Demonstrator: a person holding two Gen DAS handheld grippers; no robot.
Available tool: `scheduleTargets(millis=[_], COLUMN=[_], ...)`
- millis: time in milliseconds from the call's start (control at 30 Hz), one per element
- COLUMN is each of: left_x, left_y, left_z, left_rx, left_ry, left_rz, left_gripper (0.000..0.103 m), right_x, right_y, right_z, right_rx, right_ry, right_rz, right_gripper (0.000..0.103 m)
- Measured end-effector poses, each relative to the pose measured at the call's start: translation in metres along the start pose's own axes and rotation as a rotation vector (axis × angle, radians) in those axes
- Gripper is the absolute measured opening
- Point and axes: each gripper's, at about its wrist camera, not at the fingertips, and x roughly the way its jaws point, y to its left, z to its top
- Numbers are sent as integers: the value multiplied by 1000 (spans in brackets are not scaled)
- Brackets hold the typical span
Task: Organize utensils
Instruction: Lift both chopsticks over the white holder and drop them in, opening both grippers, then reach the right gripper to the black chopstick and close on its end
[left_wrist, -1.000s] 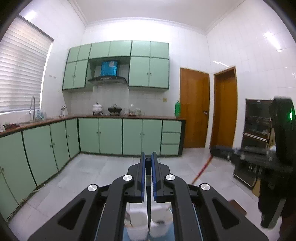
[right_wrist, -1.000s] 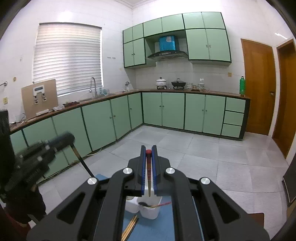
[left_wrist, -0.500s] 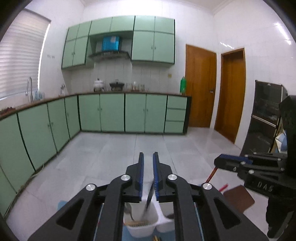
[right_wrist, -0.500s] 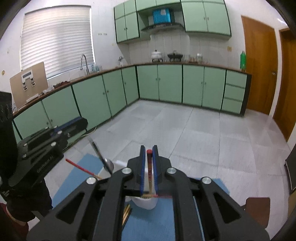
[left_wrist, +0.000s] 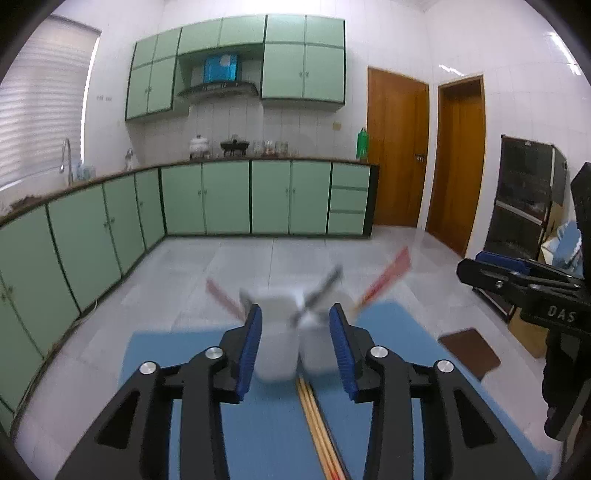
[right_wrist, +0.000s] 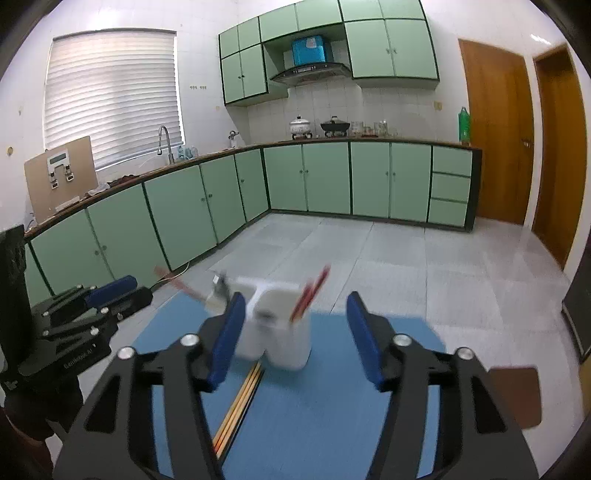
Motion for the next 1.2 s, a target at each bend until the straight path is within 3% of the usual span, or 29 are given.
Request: scheduleTargets(millis=[233, 500, 800, 1200], left_x=[-4, 8, 7, 12], left_y=[-1, 6, 10, 18], left_z=[-84, -152, -178, -180], left_rx=[-31, -77, -84, -110], left_ry=[151, 300, 370, 405], left_rz=[27, 58, 68, 64], left_gripper=[40, 40, 40, 40], right_x=[-5, 20, 30, 40], right_y=[13, 42, 65, 87], right_z=[-86, -151, -183, -191], right_rx=[59, 58, 20, -42], right_ry=[106, 269, 353, 406], right_rz=[-24, -9, 12, 2], right_gripper=[64, 64, 64, 64])
